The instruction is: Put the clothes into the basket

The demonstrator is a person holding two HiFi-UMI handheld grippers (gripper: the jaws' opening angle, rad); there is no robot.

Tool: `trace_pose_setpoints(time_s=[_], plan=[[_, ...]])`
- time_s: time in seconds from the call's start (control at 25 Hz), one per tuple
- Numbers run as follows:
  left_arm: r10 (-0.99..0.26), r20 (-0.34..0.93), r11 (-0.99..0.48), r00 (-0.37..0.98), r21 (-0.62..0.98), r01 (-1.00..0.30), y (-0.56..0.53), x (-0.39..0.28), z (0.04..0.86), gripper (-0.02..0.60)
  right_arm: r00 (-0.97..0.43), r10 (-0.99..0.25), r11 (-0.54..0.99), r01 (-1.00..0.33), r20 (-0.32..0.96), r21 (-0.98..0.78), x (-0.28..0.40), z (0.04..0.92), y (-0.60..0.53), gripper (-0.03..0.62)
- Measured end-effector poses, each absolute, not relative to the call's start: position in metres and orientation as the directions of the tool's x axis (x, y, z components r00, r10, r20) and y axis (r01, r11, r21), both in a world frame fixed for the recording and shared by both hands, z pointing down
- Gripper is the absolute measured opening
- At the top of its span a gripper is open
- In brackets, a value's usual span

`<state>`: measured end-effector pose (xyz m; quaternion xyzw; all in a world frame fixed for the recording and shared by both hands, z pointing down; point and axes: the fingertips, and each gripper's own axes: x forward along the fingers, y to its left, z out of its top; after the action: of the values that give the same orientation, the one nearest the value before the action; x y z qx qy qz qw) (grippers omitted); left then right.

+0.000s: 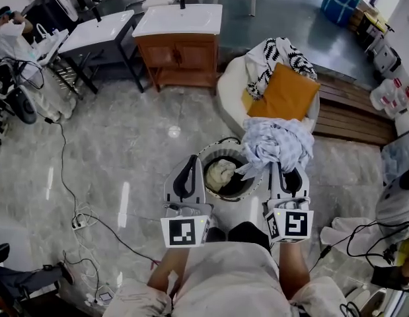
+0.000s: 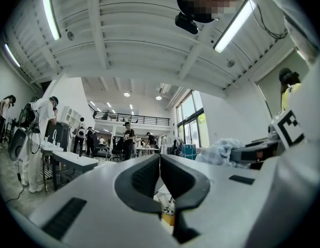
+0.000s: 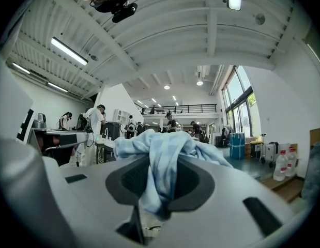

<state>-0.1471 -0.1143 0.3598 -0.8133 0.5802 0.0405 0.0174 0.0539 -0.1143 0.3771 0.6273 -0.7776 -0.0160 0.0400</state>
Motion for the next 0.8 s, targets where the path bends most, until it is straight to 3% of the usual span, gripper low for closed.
trace_pose_setpoints(time_s=[0.4, 0.8], plan=[[-0.952, -0.082, -0.298, 0.295, 0.021, -0.954, -0.157, -0.133, 0.376, 0.008, -0.255, -0.964, 0.260, -0.964, 0.078, 0.053, 0.065, 0.404, -0.162, 0.083], [-0.970, -0.047, -0.239, 0.238, 0.015, -0.971, -0.198, -0.105, 0.407, 0.008, -0.375, -0.905, 0.387, -0.921, 0.200, 0.028, 0.073, 0.462, -0.204, 0.083]])
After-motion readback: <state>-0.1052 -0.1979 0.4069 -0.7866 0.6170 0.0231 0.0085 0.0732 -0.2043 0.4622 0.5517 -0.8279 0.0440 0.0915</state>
